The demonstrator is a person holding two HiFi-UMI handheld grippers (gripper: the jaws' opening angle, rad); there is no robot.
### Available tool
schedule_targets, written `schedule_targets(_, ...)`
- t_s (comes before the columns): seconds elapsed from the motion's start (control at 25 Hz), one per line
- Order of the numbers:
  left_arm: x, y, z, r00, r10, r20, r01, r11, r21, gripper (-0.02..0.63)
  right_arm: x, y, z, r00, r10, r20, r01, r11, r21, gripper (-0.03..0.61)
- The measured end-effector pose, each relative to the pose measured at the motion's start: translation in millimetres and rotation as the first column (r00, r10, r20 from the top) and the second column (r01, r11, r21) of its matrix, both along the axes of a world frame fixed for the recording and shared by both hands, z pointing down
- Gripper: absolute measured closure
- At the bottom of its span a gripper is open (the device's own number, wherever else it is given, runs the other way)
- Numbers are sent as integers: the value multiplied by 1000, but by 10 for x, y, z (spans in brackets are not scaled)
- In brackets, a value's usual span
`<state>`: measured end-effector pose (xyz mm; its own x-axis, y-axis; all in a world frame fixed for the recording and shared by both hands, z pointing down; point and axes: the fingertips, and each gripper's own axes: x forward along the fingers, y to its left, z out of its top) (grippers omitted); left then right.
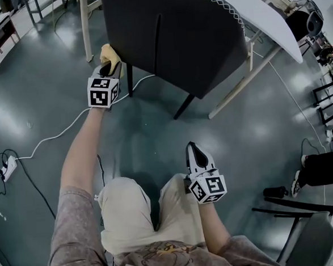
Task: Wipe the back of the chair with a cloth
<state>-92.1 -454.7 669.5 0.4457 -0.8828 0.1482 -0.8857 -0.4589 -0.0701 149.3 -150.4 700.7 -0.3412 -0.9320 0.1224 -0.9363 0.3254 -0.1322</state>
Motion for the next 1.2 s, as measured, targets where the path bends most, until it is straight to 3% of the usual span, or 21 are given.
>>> schedule_targets(0.16,130,58,-51,999,0,-43,0,1000,19,551,31,12,3,1000,-1,1,1,1000,4,552)
schedule_targets(0.36,272,127,-112,998,41,-36,-39,998,44,551,-1,3,-20,1000,2,0,-2,1000,2,552)
schedule_targets(0.88,936,501,-264,979,177,96,-190,971,142,551,69,61,-46,1000,3,-1,-3,1000,7,552)
schedule_targets(1.2,1258,713,-269,966,227,124,-243,960,138,551,169,114,-50,1000,11,7,-11,1000,7,554)
